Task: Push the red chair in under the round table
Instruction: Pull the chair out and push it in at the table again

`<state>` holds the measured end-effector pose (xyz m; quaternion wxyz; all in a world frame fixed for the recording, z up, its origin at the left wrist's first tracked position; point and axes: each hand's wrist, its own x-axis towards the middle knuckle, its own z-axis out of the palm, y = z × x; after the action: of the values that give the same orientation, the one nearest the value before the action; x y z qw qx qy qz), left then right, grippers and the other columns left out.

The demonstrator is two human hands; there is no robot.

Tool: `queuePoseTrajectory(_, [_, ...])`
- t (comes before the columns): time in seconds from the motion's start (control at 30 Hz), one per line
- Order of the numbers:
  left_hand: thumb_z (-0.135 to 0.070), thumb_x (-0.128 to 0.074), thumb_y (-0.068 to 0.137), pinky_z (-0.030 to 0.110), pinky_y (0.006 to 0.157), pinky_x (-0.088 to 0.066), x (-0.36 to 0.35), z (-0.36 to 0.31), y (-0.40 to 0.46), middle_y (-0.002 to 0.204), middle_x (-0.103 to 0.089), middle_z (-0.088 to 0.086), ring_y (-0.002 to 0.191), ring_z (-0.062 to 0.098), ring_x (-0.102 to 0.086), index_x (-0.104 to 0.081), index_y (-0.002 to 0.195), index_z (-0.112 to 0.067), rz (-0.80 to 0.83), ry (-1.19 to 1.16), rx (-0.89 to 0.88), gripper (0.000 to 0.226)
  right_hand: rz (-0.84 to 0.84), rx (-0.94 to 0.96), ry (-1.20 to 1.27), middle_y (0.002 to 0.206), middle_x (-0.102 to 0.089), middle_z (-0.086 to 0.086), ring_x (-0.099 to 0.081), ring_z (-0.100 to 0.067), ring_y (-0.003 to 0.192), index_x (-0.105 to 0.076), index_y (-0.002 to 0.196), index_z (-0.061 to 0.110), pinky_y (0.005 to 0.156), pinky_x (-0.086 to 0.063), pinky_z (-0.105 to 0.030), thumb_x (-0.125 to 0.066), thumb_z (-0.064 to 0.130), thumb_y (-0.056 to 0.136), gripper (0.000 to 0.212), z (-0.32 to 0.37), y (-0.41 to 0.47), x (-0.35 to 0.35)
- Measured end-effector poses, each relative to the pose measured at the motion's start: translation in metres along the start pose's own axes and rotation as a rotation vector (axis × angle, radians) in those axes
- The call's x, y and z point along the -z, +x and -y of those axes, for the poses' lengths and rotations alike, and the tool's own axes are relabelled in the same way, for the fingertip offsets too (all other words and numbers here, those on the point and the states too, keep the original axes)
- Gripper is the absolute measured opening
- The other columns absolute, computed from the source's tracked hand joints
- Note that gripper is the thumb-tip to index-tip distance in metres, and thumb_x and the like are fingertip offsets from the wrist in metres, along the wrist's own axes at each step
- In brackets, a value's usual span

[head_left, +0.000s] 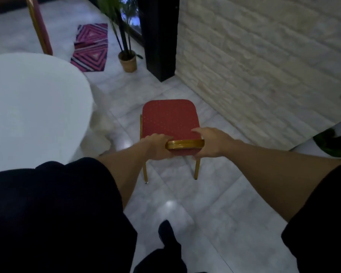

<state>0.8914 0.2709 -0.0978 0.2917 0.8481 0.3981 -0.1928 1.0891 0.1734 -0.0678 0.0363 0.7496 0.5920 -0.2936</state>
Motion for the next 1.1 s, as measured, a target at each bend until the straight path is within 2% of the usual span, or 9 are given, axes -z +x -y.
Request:
queuePoseTrajectory(0.1, [-0.034, -0.061, 0.089, 0.044, 0.093, -0.059, 0.002, -0.001, 0.004, 0.107, -0.073, 0.000, 0.100, 0.029, -0.069, -0.070, 0.115, -0.039, 0.028, 0.032, 0.003, 0.028, 0.014, 0.038, -0.024, 0.144, -0.063, -0.002, -0.061, -0.028, 0.126, -0.049, 0.153, 0.037, 0.101, -0.052, -0.042, -0.087, 0.045, 0.079, 0.084, -0.002, 0.020, -0.009])
queuePoseTrajectory(0.17, [-0.025, -0.058, 0.089, 0.039, 0.086, -0.056, 0.003, -0.002, 0.004, 0.095, -0.069, -0.004, 0.093, 0.026, -0.068, -0.069, 0.110, -0.042, 0.022, 0.038, -0.004, 0.029, 0.016, 0.078, -0.061, 0.124, -0.073, 0.004, -0.069, -0.024, 0.108, -0.062, 0.139, 0.046, 0.089, -0.056, -0.038, -0.078, 0.040, 0.087, 0.054, -0.005, 0.027, -0.012])
queuePoseTrajectory(0.27, [-0.025, -0.055, 0.089, 0.040, 0.088, -0.057, 0.000, 0.001, 0.004, 0.092, -0.072, -0.008, 0.089, 0.023, -0.069, -0.070, 0.116, -0.044, -0.003, 0.033, -0.009, 0.036, 0.041, 0.132, -0.088, 0.099, -0.076, 0.006, -0.072, -0.023, 0.090, -0.071, 0.118, 0.054, 0.078, -0.058, -0.036, -0.069, 0.031, 0.089, 0.037, -0.011, 0.032, -0.013])
queuePoseTrajectory(0.43, [-0.032, -0.054, 0.085, 0.042, 0.091, -0.058, -0.004, -0.003, 0.005, 0.097, -0.076, -0.004, 0.094, 0.027, -0.070, -0.072, 0.119, -0.051, -0.039, 0.021, 0.080, 0.043, 0.062, 0.230, -0.135, 0.090, -0.075, 0.003, -0.068, -0.026, 0.083, -0.071, 0.114, 0.057, 0.070, -0.046, -0.031, -0.064, 0.025, 0.089, 0.041, -0.020, 0.041, -0.011])
queuePoseTrajectory(0.57, [-0.031, -0.056, 0.085, 0.039, 0.085, -0.055, -0.009, -0.015, 0.006, 0.098, -0.075, 0.000, 0.094, 0.029, -0.070, -0.076, 0.113, -0.043, -0.083, -0.016, 0.145, 0.036, 0.081, 0.289, -0.173, 0.085, -0.073, 0.005, -0.068, -0.026, 0.080, -0.073, 0.107, 0.054, 0.068, -0.044, -0.031, -0.063, 0.024, 0.088, 0.037, -0.031, 0.050, -0.005])
queuePoseTrajectory(0.77, [-0.027, -0.059, 0.092, 0.034, 0.084, -0.044, -0.027, -0.062, -0.002, 0.103, -0.075, 0.003, 0.098, 0.030, -0.069, -0.078, 0.114, -0.036, -0.179, -0.101, 0.287, 0.030, 0.150, 0.413, -0.236, 0.077, -0.069, 0.005, -0.065, -0.027, 0.076, -0.057, 0.066, 0.068, 0.065, -0.043, -0.032, -0.063, 0.020, 0.083, 0.051, -0.060, 0.062, 0.011])
queuePoseTrajectory(0.93, [-0.027, -0.057, 0.093, 0.040, 0.091, -0.055, -0.054, -0.105, -0.009, 0.090, -0.071, -0.001, 0.092, 0.029, -0.068, -0.076, 0.098, -0.034, -0.198, -0.228, 0.437, 0.021, 0.200, 0.561, -0.347, 0.090, -0.069, 0.005, -0.065, -0.028, 0.088, -0.072, 0.115, 0.059, 0.074, -0.047, -0.034, -0.064, 0.022, 0.086, 0.047, -0.080, 0.062, 0.021])
queuePoseTrajectory(1.0, [-0.028, -0.056, 0.092, 0.044, 0.094, -0.057, -0.065, -0.122, -0.010, 0.090, -0.072, -0.001, 0.090, 0.029, -0.068, -0.077, 0.099, -0.038, -0.214, -0.267, 0.486, 0.024, 0.222, 0.620, -0.389, 0.091, -0.069, 0.006, -0.064, -0.027, 0.087, -0.069, 0.124, 0.058, 0.076, -0.050, -0.035, -0.063, 0.021, 0.087, 0.053, -0.089, 0.061, 0.024])
queuePoseTrajectory(1.1, [-0.028, -0.056, 0.091, 0.047, 0.094, -0.059, -0.082, -0.150, -0.014, 0.088, -0.072, 0.000, 0.089, 0.031, -0.071, -0.063, 0.076, -0.045, -0.260, -0.358, 0.555, 0.023, 0.258, 0.706, -0.446, 0.097, -0.072, 0.006, -0.064, -0.025, 0.087, -0.067, 0.128, 0.059, 0.074, -0.049, -0.033, -0.064, 0.022, 0.087, 0.055, -0.102, 0.064, 0.026])
